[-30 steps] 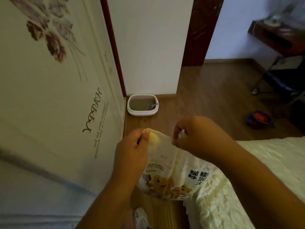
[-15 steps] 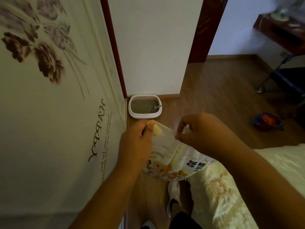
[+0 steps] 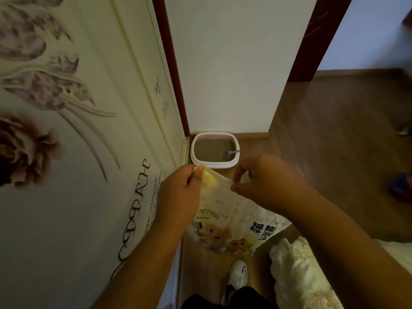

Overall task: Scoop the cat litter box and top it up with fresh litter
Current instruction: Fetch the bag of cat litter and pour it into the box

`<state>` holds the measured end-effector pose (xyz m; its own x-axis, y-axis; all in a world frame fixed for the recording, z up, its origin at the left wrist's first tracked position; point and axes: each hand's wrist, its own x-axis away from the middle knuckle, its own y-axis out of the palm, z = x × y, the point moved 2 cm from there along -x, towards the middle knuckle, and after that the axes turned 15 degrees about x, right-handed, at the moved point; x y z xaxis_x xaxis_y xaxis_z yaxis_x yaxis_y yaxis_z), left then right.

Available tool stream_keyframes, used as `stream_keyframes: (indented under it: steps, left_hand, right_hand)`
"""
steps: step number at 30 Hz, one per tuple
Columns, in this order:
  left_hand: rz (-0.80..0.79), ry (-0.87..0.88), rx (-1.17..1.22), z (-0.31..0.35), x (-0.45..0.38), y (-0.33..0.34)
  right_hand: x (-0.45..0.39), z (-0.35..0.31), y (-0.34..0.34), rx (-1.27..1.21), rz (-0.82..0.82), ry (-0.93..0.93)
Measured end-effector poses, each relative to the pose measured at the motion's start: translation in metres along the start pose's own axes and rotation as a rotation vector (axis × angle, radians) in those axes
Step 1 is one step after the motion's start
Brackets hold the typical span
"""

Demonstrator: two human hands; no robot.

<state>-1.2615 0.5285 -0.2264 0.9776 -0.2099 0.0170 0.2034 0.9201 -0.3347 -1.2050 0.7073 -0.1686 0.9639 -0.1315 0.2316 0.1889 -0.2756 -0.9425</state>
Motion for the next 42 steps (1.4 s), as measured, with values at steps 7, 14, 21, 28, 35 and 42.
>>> stream_keyframes:
  steps: [7, 14, 21, 28, 35, 42]
  left_hand:
    - [0.017, -0.063, 0.026, -0.007, -0.069, 0.027]
    - [-0.066, -0.064, 0.068, -0.026, -0.159, 0.056]
    - [-0.211, -0.067, 0.057, -0.026, -0.252, 0.082]
    - [-0.277, -0.049, 0.042, -0.011, -0.31, 0.108]
    - [-0.199, -0.108, -0.005, -0.026, -0.351, 0.145]
    - [-0.145, -0.268, -0.041, -0.082, -0.371, 0.194]
  right_hand:
    - [-0.078, 0.025, -0.008, 0.006, -0.08, -0.007]
    - [-0.156, 0.057, -0.024, 0.013, -0.075, 0.125]
    - [-0.222, 0.079, -0.035, -0.009, -0.067, 0.234]
    - [-0.271, 0.109, -0.049, -0.04, -0.056, 0.274]
    - [-0.327, 0.151, -0.036, -0.049, -0.136, 0.198]
    - [-0.377, 0.208, 0.029, -0.077, -0.237, 0.108]
